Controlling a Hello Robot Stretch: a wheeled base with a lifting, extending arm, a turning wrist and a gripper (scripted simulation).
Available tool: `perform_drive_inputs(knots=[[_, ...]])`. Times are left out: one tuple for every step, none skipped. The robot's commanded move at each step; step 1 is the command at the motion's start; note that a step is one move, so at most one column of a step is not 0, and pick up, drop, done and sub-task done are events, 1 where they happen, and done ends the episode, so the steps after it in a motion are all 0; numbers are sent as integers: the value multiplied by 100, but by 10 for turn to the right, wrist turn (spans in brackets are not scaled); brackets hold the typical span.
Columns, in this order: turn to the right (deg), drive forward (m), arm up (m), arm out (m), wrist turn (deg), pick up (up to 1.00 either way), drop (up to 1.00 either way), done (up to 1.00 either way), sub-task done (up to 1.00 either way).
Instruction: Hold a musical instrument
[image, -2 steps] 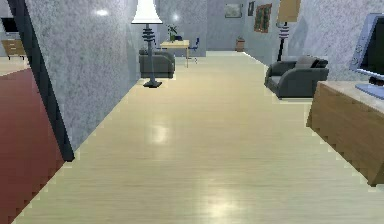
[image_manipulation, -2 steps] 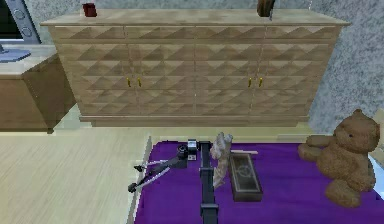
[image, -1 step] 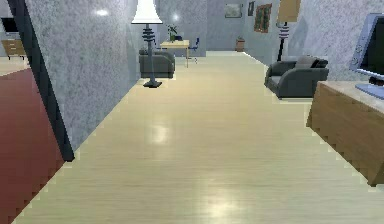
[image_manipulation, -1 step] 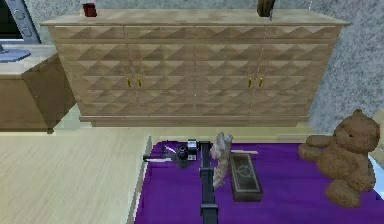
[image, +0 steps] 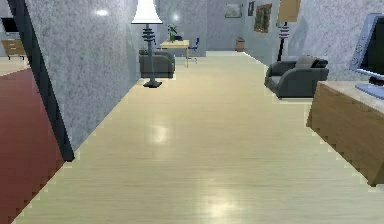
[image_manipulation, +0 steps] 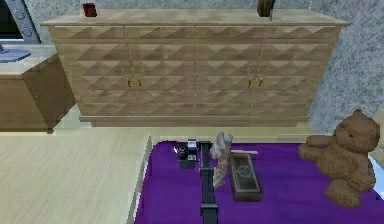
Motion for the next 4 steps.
perform_drive_inputs(knots=[[0,0,0,0,390,0,0,0,0],[0,0,-30,0,0,0,0,0,0],[0,0,0,0,0,100,0,0,0],[0,0,10,0,0,0,0,0,0]])
